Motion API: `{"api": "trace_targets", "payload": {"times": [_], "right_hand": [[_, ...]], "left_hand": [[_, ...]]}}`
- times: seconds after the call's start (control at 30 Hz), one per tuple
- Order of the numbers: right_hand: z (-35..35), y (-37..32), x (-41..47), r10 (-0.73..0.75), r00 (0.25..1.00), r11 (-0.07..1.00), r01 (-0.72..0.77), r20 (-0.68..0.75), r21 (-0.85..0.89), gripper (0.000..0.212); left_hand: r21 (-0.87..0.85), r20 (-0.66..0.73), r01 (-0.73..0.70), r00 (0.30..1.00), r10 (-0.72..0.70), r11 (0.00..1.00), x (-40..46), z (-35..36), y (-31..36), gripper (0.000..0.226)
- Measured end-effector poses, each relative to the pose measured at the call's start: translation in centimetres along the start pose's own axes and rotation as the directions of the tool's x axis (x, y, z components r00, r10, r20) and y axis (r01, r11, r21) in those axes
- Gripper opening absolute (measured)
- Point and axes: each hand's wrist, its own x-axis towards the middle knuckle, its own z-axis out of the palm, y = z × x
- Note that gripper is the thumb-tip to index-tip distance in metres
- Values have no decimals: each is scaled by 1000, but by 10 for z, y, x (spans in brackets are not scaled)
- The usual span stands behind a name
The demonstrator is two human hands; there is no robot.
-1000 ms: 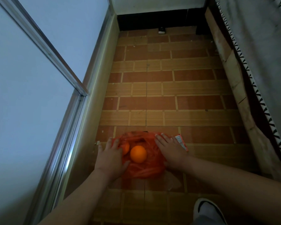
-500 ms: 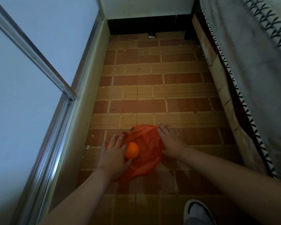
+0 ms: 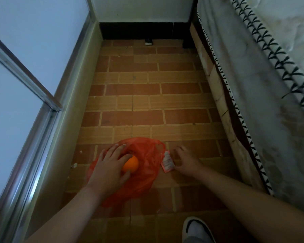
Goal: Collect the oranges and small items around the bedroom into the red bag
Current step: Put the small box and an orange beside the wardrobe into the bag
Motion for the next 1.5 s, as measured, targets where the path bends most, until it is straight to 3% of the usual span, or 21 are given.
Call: {"api": "trace_targets", "payload": {"times": [0.07,0.2,0.33,0.5,0.63,0.7,0.87,1.0,1.13,1.27,1.5], "right_hand": [[7,6,7,1,997,999,2,77,-39,93],[12,-6,18,-69,988,986,89,139,-139,98],[19,-17,25,-84,985,971,115,148,-208,93],[22,-23,24,-70,996,965,83,63,-247,70],[21,-14,17,22,1000,995,-22,-1,-94,25],[20,-7,12,58,998,996,-60,-31,-67,12],[-2,-2,3,186,968,947,-132,-166,293,14],[-40,-17,-8,222,921,855,-26,-319,519,17],[-70,-54,-18,130,901,808,146,-413,571,7],[-55,-95,-21,-30,955,783,206,-294,587,7],[-7,-130,-15,-192,973,898,226,-127,377,19]], "left_hand": [[-13,-28,2,1000,-3,1000,-1,0,-1,56],[-18,-61,-4,998,3,1000,-6,1,-5,58],[-26,-63,25,998,-26,999,-10,-3,-10,62],[-59,-58,43,997,-46,997,-14,-7,-19,64],[-101,-68,43,996,-50,994,-13,-12,-16,67],[-123,-71,41,996,-50,992,-10,-14,-12,68],[-151,-85,49,994,-63,987,-3,-14,-5,62],[-140,-88,68,993,-80,988,1,-14,-1,62],[-146,-118,95,987,-113,985,-1,-18,-2,59],[-136,-111,111,986,-127,984,-7,-18,-9,60],[-89,-62,126,989,-132,988,-29,-25,-25,65]]}}
